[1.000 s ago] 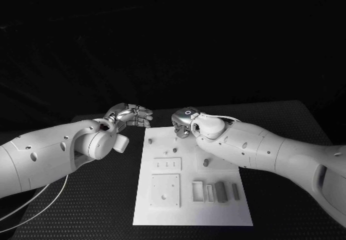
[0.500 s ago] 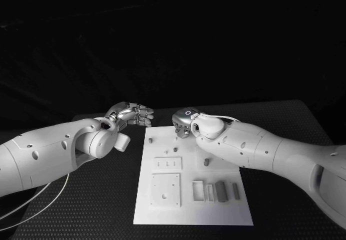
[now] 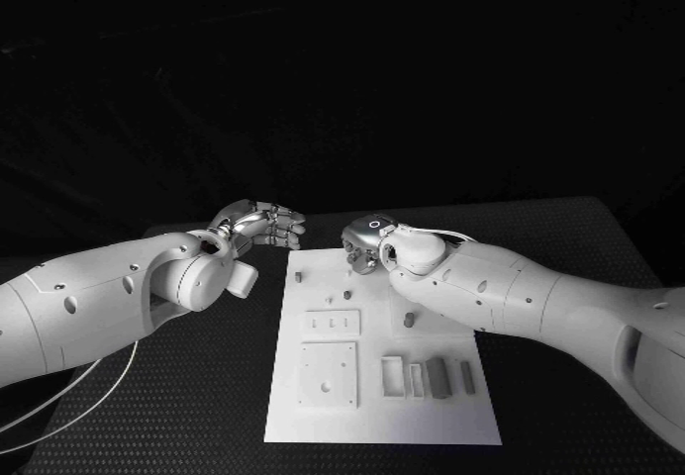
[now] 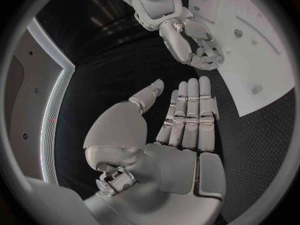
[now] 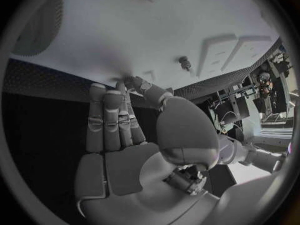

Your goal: Assemble the parts on the task board

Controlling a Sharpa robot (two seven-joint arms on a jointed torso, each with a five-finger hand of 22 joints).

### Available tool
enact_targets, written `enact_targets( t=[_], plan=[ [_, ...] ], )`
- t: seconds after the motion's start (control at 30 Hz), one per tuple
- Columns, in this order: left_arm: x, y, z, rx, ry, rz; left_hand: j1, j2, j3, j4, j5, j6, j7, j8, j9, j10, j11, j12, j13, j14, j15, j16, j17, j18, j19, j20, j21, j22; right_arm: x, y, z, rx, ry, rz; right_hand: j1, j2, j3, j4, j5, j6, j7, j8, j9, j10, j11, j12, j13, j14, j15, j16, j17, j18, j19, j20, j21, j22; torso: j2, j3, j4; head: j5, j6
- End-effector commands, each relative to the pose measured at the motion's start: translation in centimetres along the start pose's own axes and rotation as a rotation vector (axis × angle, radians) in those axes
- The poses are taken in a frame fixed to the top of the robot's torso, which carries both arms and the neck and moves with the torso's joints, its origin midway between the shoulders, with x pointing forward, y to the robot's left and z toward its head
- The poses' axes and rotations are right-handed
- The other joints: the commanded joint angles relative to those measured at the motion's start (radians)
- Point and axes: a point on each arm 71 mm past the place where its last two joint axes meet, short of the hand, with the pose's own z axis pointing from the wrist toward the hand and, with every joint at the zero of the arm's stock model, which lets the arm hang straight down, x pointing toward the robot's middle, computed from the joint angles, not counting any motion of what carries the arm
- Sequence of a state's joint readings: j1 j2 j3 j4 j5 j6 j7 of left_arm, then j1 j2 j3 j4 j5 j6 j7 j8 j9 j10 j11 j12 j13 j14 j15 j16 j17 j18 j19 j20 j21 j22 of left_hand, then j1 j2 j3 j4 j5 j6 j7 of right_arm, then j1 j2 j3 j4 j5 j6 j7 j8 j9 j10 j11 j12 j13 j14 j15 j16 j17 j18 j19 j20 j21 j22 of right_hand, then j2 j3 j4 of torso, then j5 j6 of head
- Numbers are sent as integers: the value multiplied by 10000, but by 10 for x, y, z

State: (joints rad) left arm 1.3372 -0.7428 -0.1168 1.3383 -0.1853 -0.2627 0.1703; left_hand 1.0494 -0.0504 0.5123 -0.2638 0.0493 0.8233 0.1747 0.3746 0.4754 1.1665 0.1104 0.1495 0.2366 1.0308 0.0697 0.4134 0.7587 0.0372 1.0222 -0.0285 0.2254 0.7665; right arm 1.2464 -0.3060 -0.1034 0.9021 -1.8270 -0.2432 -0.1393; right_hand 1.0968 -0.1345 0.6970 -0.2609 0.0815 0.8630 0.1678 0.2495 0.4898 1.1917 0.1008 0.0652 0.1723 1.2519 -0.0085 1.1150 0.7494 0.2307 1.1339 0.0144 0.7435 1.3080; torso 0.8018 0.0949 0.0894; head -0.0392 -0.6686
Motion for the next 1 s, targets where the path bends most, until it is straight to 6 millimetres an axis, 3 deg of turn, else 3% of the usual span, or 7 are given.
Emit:
enact_targets(
  t=[0.03, 0.23, 0.53, 0.7, 0.8, 0.83, 1.0],
  plan=[
    [0, -2, 0, 84, 120, 1, -115, 3, 0, 65, 40, 32, 54, -54, 10, 42, 21, -67, 15, 71, -8, -59, 20, 132, 35, -21, -49, 13, -2, -1, -3, -99, -393, 401, -57, -395, 17, 155, -13, -430, 99, -216, -126, -466, 185, -44, -120, -51, 145, 26, -41, 311, -64, 50, -75, 179, -5, 5, 379, 1, 5],
    [-4, -2, -2, 84, 9, 19, -114, 0, -1, 64, 39, 26, 56, -61, 11, 41, 22, -76, 21, 72, -7, -68, 29, 133, 34, -22, -52, 15, -6, -7, -13, -97, -873, 530, 37, -920, 84, 522, -21, -759, 163, -317, -225, -890, 324, -2, -303, -209, 282, 80, -106, 311, -154, 103, -129, 179, -5, 14, 349, 19, 30],
    [-11, -2, -5, 111, -134, 42, -109, -9, -1, 58, 39, 24, 57, -67, 13, 43, 22, -85, 30, 75, -8, -77, 40, 134, 34, -22, -55, 19, -37, -34, -40, -126, -2038, 1376, 212, -1060, 84, 680, -27, -658, 95, -184, -205, -838, 256, 59, -329, -215, 219, 165, -152, 311, -154, 98, -111, 197, -5, 36, 262, 14, 202],
    [-14, -2, -6, 116, -164, 41, -104, -14, 0, 54, 40, 25, 58, -70, 15, 44, 22, -91, 35, 77, -8, -83, 47, 134, 34, -23, -57, 22, -49, -57, -58, 82, -1749, 1766, 411, -963, -91, 581, -40, -94, 112, 209, -35, 702, -240, 943, 328, -123, -241, 380, -128, 311, -50, 38, 29, 221, -22, 48, 165, 35, 281],
    [-16, -2, -8, 191, -146, 31, -103, -13, 1, 53, 40, 25, 58, -71, 16, 45, 22, -93, 37, 78, -8, -86, 50, 134, 35, -23, -57, 23, -51, -71, -65, 303, -1238, 2018, 426, -973, -309, 552, -41, 294, -161, 514, 209, 1444, -555, 1780, 1332, -27, -558, 601, -62, 311, 132, -48, 184, 216, -24, 57, 119, 70, 315],
    [-17, -2, -9, 217, -206, 39, -102, -7, 2, 54, 40, 24, 59, -73, 16, 45, 23, -96, 39, 80, -9, -88, 54, 134, 36, -23, -57, 24, -52, -76, -68, 391, -1102, 2055, 442, -1014, -598, 539, 35, 149, -370, 665, 713, 95, -758, 3413, 4718, -132, -815, 1019, 75, 302, 253, -241, 342, 151, -21, 58, 105, 80, 331],
    [-21, -1, -10, 221, -265, 48, -99, 2, 3, 52, 40, 15, 63, -83, 17, 45, 24, -106, 47, 84, -9, -97, 65, 134, 37, -23, -60, 28, -47, -97, -77, 740, -207, 1981, 226, -1118, -456, 742, -16, -18, -305, 409, 816, -251, -738, 5930, 8135, -71, -738, 1881, 574, 311, 273, -208, 665, 229, -23, 56, 38, 50, 392]
  ],
)
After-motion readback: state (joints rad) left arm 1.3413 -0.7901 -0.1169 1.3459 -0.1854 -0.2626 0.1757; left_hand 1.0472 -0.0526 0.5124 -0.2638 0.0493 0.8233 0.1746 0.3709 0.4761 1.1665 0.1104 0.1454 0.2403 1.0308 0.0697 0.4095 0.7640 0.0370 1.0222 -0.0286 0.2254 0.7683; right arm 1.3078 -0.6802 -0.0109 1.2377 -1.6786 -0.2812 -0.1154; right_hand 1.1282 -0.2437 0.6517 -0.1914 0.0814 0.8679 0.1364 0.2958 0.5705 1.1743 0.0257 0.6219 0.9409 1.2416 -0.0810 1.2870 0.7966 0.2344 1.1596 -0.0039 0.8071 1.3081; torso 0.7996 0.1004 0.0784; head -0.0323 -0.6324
